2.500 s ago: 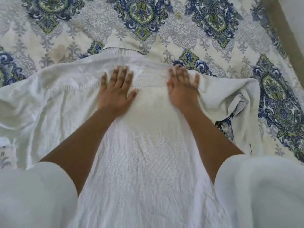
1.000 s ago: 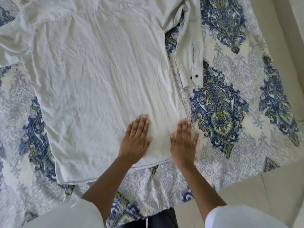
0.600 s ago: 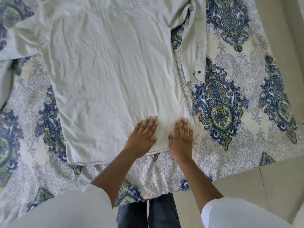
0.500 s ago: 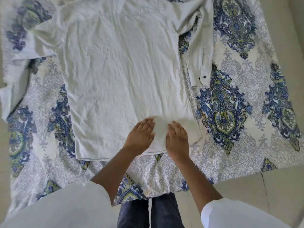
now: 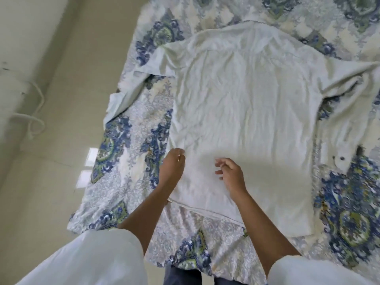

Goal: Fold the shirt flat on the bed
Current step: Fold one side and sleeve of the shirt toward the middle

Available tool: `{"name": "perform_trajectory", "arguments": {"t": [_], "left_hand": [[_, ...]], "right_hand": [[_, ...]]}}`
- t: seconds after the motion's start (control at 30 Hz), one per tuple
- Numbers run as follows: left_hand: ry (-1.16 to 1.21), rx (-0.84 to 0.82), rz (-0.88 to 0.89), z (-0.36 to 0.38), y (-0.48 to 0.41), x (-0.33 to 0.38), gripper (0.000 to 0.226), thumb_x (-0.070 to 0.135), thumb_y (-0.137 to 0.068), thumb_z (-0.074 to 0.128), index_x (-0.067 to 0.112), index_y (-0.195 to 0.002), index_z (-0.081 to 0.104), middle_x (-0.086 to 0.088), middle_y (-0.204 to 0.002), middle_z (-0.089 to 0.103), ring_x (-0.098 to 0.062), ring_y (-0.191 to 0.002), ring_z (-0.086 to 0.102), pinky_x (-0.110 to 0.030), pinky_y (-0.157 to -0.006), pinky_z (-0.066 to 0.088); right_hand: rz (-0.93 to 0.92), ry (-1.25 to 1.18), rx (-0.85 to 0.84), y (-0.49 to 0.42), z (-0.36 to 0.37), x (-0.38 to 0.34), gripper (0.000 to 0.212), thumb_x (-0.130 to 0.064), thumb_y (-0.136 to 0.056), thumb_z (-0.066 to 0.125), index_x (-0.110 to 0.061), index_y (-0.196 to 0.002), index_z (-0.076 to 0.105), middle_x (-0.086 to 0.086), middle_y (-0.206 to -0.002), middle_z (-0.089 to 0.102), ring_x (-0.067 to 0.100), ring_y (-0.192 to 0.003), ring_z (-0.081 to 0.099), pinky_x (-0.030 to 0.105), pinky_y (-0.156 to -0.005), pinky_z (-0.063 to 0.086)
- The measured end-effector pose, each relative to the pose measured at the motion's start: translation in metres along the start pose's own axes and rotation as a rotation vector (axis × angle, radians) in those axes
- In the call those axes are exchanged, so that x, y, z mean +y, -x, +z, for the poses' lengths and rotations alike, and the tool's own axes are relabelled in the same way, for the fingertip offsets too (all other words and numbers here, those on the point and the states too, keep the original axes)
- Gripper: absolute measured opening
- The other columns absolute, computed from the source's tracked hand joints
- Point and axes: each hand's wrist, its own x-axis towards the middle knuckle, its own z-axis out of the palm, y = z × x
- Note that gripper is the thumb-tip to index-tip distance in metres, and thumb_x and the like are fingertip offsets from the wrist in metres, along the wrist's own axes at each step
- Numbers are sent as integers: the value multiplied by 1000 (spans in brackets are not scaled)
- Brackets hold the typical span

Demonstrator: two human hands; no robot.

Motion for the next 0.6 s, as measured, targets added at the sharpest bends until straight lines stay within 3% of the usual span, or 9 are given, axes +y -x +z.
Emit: {"name": "perform_trajectory", "arguments": {"t": [0.13, 0.2, 0.27, 0.37, 0.5, 0.6], "left_hand": [[-60, 115, -291, -2, -26, -43, 42, 13, -82, 58, 6, -122, 51, -14, -130, 43, -32, -122, 42, -39, -95, 38], [133, 51, -415, -2, -36, -58, 33, 13, -77, 61, 9, -109, 56, -14, -116, 54, -32, -111, 51, -39, -90, 42], [341, -30, -471, -7, -48, -70, 19, 12, -77, 61, 13, -94, 54, -10, -90, 61, -29, -87, 59, -36, -75, 46], [481, -115, -453, -16, -68, -80, 1, 12, -82, 57, 13, -81, 57, -9, -70, 60, -28, -67, 57, -37, -66, 47], [486, -17, -371, -44, -116, -66, 5, 12, -88, 51, 14, -89, 56, -10, -85, 65, -29, -77, 64, -30, -58, 43], [565, 54, -311, -73, -166, -46, 7, 10, -88, 49, 13, -89, 56, -9, -87, 63, -33, -86, 65, -38, -65, 47]], "right_hand": [[73, -53, -8, -32, 40, -30, 25, 0, -92, 38, -11, -96, 60, 7, -88, 60, 15, -60, 55, 15, -50, 41], [122, -80, -40, -45, 56, -46, 22, 0, -92, 39, -10, -97, 58, 6, -83, 59, 17, -60, 55, 21, -54, 40], [154, -99, -74, -58, 71, -62, 20, 0, -92, 39, -8, -99, 56, 6, -80, 59, 18, -61, 54, 25, -57, 40], [163, -72, -82, -79, 91, -82, 19, 0, -91, 40, -7, -99, 55, 6, -77, 58, 19, -61, 53, 25, -57, 40], [133, -55, -67, -111, 111, -116, 18, -1, -92, 41, -7, -99, 56, 7, -78, 58, 19, -62, 55, 25, -56, 40], [79, -25, -64, -140, 126, -148, 18, -4, -93, 41, -8, -101, 57, 8, -85, 59, 18, -63, 56, 25, -56, 42]]}}
